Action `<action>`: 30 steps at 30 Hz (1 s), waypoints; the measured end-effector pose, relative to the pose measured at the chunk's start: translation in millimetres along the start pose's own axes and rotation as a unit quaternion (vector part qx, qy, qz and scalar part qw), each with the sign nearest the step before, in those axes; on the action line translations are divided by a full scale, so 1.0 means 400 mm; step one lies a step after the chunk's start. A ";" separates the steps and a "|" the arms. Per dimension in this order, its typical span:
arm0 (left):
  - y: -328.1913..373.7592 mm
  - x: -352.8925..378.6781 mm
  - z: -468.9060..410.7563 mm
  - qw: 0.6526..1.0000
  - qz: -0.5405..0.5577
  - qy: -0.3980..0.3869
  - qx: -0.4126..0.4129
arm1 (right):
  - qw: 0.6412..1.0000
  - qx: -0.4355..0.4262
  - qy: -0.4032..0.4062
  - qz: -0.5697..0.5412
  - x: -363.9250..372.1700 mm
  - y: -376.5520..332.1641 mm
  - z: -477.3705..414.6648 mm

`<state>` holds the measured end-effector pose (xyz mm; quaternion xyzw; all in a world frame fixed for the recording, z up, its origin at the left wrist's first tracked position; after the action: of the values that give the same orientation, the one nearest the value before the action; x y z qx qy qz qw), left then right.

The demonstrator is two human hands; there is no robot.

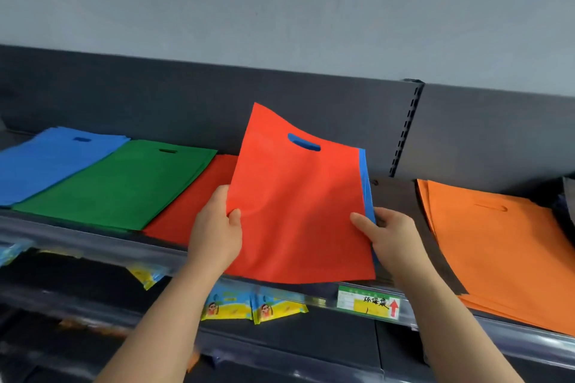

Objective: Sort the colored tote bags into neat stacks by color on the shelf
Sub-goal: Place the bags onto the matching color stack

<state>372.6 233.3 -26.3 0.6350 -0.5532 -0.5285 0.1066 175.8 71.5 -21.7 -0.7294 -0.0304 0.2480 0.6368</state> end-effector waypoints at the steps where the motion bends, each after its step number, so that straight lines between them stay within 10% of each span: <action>1: -0.006 -0.003 -0.006 1.000 -0.007 0.003 -0.002 | 1.000 0.000 -0.002 0.004 0.013 -0.003 -0.004; 30: -0.100 0.095 -0.109 0.983 -0.160 -0.082 -0.038 | 0.997 0.049 0.011 0.053 0.035 0.053 -0.086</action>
<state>424.1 197.5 -57.9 0.6653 -0.4306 -0.6099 -0.0007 196.1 41.0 -43.9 -0.7008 0.0277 0.2740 0.6581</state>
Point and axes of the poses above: each hand's wrist, its own z-axis away from the middle knuckle, its own x-axis out of the palm, y = z × x, the point moved 2 cm from there along -z, towards the middle knuckle, and after that the axes turned 5 degrees about y, right-handed, at the moved point
